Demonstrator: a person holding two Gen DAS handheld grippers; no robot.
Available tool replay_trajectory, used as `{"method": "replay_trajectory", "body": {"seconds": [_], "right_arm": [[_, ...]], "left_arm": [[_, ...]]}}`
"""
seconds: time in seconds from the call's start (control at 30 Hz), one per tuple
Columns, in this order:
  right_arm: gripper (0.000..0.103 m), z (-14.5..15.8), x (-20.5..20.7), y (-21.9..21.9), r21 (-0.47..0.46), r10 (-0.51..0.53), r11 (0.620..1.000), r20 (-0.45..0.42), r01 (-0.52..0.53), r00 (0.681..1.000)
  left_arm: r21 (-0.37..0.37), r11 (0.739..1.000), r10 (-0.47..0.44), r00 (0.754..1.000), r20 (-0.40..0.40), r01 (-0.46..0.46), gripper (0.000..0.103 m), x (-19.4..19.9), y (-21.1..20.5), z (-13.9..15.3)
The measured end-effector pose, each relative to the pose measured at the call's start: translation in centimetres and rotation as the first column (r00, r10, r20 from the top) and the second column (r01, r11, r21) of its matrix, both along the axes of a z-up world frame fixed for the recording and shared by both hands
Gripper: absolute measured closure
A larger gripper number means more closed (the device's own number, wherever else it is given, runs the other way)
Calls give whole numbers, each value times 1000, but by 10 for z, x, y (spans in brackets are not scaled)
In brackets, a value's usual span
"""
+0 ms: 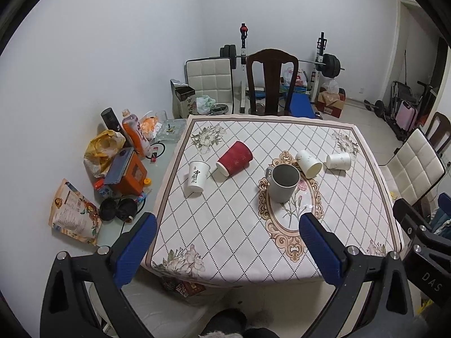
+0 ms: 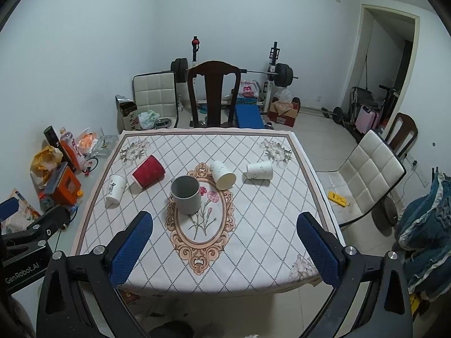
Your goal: Flip cup upright
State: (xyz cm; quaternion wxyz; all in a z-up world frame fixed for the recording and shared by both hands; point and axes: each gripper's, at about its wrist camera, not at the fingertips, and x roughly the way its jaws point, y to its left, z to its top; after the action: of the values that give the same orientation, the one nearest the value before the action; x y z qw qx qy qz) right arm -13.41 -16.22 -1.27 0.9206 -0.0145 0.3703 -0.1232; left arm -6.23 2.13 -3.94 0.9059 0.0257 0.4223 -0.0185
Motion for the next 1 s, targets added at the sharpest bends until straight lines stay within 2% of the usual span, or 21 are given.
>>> {"method": "replay_trajectory", "body": {"seconds": [1.0], "right_arm": [[0, 3, -3, 1, 10, 14, 1000, -10, -14, 1000]], "left_arm": [[2, 1000, 9, 1000, -10, -9, 0, -2, 0, -1]]}}
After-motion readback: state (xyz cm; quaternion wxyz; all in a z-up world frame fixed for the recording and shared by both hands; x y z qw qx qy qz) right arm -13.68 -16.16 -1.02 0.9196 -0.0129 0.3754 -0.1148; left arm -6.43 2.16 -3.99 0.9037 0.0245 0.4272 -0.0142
